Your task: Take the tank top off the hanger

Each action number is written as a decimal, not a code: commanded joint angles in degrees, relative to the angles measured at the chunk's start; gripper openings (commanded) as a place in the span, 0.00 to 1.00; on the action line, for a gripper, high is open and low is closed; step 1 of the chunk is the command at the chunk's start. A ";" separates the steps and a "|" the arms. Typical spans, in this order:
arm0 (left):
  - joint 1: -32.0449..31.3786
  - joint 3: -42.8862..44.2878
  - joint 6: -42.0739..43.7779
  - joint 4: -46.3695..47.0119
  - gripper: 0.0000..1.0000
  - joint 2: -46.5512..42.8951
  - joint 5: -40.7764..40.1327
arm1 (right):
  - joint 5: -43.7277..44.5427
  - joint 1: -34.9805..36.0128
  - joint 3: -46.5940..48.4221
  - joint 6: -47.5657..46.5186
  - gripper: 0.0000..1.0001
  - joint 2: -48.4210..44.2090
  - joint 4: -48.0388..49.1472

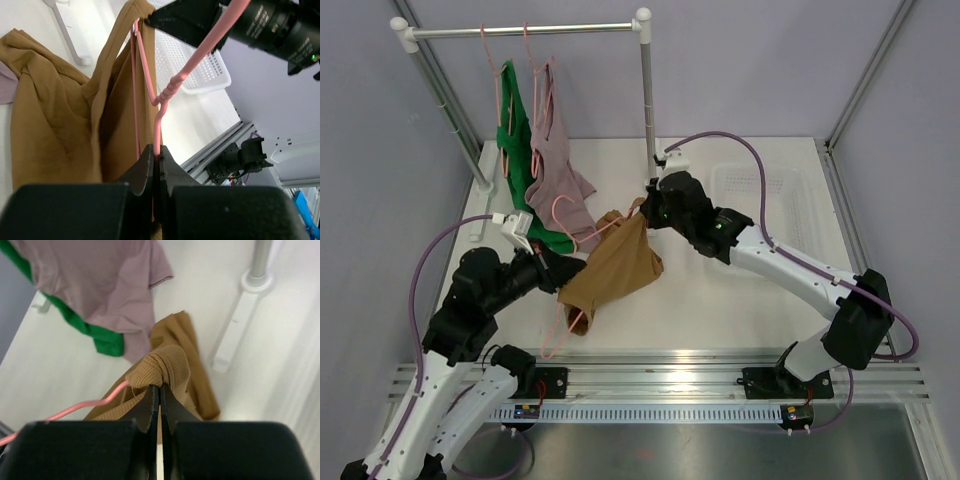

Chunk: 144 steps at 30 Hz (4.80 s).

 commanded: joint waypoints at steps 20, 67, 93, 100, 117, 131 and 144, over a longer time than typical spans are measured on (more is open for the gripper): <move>-0.29 -3.25 -2.89 52.94 0.00 0.17 2.76 | -35.92 -9.56 -8.53 0.70 0.00 -28.78 -0.10; -3.46 55.96 14.24 -6.42 0.00 46.22 -31.78 | -4.22 3.10 -16.35 6.77 0.99 -29.32 -14.26; 3.04 94.40 17.15 -0.81 0.00 82.18 -27.92 | -4.83 3.01 -22.94 6.41 1.00 -35.13 -11.27; 5.07 94.93 14.77 -0.63 0.00 84.83 -23.62 | -7.38 3.01 -23.65 6.76 1.00 -32.40 -10.48; 5.95 92.65 14.42 -3.09 0.55 80.00 -23.09 | -9.49 3.10 -21.71 2.99 1.00 -18.52 -15.66; 0.86 73.42 15.13 -2.04 0.99 54.27 -20.18 | -2.91 7.58 -19.34 2.98 1.00 -5.88 -18.75; -3.19 42.83 10.64 2.36 0.99 27.18 -24.66 | -5.11 8.46 -20.31 3.33 0.58 7.33 -11.09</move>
